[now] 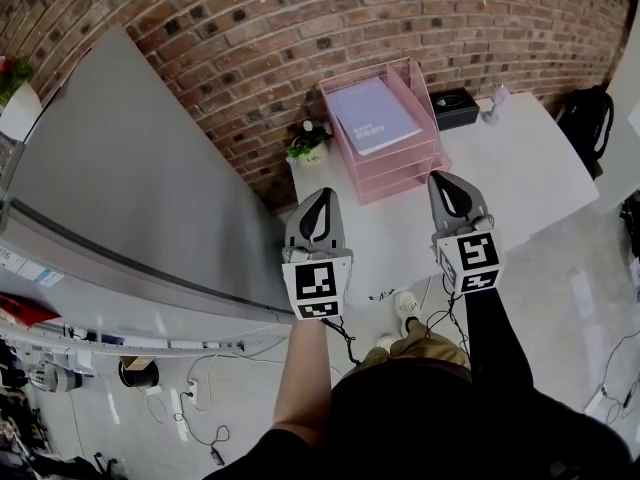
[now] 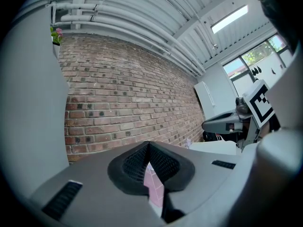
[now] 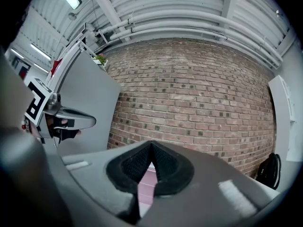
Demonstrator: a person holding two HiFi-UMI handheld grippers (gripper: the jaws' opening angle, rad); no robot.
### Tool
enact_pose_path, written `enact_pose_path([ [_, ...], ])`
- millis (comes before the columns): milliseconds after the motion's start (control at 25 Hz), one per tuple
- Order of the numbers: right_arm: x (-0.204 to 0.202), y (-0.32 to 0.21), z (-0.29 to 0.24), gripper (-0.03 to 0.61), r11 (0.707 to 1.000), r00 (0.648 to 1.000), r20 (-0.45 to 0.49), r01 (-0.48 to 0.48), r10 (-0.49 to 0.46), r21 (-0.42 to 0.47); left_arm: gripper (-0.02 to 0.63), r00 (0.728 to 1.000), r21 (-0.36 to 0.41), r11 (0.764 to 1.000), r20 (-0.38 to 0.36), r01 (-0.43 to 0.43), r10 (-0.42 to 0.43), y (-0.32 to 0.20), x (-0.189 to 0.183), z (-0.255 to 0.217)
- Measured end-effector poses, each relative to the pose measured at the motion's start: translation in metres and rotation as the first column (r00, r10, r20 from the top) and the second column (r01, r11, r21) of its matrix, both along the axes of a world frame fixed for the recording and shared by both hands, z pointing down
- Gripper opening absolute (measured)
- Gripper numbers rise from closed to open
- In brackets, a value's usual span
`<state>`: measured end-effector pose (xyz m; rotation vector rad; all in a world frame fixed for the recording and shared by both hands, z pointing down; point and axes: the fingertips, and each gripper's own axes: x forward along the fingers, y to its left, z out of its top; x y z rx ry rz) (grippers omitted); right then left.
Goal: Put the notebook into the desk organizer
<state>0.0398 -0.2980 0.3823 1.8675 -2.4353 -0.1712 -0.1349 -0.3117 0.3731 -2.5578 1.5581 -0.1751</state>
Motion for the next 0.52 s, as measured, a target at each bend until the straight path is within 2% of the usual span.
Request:
enact_pose_path([
  [520,0.012,0.009,0.0,0.0,1.0,1.0,0.009,-0.019,0.019,-0.001,0.008,1.0,-0.002,1.0,0.006,-0.017,0.017,0.003,0.012,-0.001],
])
